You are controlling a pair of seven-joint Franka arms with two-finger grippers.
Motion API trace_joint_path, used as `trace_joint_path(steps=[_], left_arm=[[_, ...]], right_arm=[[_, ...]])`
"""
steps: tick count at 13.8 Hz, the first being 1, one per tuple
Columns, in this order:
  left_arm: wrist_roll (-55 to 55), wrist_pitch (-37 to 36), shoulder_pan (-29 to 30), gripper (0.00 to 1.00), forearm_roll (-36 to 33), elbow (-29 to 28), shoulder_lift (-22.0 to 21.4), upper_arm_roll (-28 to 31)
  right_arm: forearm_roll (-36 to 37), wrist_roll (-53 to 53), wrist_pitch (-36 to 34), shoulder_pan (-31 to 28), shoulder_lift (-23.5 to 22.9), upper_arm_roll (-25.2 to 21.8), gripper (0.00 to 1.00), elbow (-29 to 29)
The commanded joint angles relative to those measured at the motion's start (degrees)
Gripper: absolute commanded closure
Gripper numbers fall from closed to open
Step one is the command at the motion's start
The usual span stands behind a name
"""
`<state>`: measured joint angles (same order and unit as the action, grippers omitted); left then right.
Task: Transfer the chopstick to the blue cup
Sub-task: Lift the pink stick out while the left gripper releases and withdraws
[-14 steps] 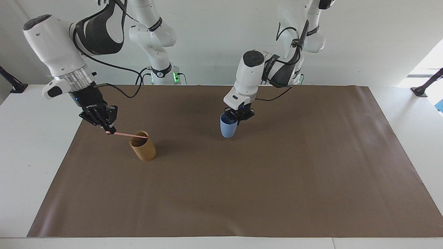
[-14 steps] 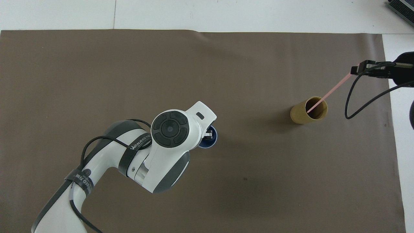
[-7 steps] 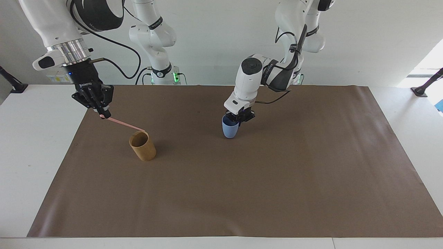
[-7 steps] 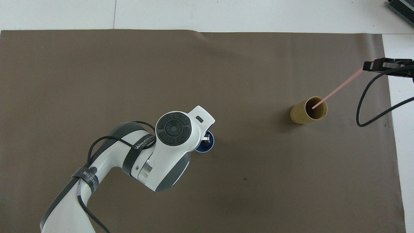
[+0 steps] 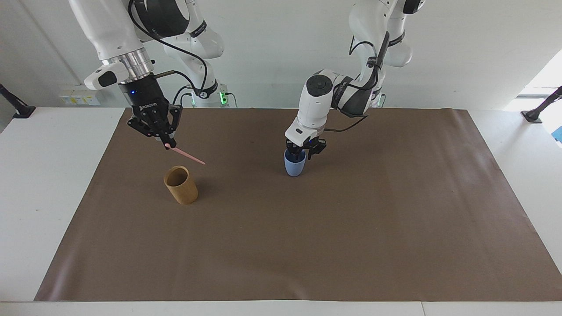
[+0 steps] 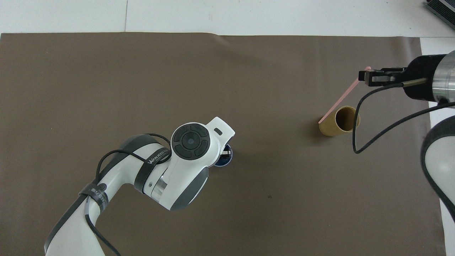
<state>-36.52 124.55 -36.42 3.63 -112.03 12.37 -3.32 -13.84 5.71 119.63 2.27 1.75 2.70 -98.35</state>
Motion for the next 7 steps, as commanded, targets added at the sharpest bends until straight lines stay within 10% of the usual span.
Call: trace_joint_path(steps=[1, 7], left_arm=[[-0.22, -5.09, 0.46, 0.0, 0.14, 1.54, -2.51, 1.38], [6.88, -10.1, 10.82, 0.0, 0.14, 2.43, -11.65, 1.39]], right_arm=[[1.09, 0.62, 1.13, 3.26, 0.97, 0.11, 1.0, -0.53], [4.79, 0.45, 0.95, 10.73, 3.6, 0.28, 1.0, -3.5]])
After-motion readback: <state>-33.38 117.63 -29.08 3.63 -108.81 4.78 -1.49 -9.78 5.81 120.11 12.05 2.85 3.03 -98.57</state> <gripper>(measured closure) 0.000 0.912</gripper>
